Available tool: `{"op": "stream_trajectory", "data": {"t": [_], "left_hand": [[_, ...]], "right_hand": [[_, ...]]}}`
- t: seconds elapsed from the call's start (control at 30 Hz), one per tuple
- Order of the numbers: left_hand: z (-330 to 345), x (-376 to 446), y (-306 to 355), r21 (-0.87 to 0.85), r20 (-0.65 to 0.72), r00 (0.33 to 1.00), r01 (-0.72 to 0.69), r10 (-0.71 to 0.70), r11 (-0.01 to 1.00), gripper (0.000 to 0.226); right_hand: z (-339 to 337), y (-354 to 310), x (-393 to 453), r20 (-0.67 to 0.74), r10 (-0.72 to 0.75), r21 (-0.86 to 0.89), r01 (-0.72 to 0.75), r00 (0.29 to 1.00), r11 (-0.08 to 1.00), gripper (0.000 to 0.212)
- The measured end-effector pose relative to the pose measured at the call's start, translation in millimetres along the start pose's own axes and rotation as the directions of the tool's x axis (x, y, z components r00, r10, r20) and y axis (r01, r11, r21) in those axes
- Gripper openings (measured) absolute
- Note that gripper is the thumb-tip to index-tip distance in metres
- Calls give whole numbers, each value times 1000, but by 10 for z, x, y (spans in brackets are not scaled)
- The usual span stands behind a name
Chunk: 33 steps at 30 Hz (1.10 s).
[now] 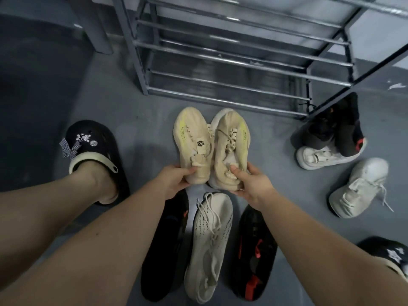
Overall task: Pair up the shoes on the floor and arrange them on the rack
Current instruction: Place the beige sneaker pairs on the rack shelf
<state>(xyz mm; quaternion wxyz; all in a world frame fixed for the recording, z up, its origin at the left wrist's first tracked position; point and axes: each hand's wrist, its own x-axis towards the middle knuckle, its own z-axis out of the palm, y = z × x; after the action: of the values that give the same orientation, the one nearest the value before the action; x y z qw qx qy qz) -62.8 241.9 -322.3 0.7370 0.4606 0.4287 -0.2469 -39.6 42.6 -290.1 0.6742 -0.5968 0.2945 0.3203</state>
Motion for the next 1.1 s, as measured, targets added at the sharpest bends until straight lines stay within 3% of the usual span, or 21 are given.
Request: {"op": "stream_trajectory", "data": {"t": [0.1,0.33,0.63,0.87,1.0,1.1], "left_hand": [[-45,-245,-43,-62,84,996,24,-19,998,34],[34,-993,-54,26,307,952,-33,24,999,24],[564,-1864,245,163,464,877,-219,121,962,48],[819,-2538,721,361,509,846,-377,159,853,24],[843,-2668,977,365,515,829,-440,216,820,41],[919,-2628,1042,307,511,819,-458,261,834,31]], "right_hand": [[-113,29,-286,-11,-26,20,26,1000,999,49],[-322,36,-967,94,-123,34,120,988,992,42],[-657,-452,-1918,126,-293,109,280,948,954,41],[-816,-829,-2363,201,-373,85,364,906,928,34],[-696,-1080,-2386,232,-392,107,377,890,920,31],[-685,-1230,-2338,238,-408,92,398,881,913,30]]}}
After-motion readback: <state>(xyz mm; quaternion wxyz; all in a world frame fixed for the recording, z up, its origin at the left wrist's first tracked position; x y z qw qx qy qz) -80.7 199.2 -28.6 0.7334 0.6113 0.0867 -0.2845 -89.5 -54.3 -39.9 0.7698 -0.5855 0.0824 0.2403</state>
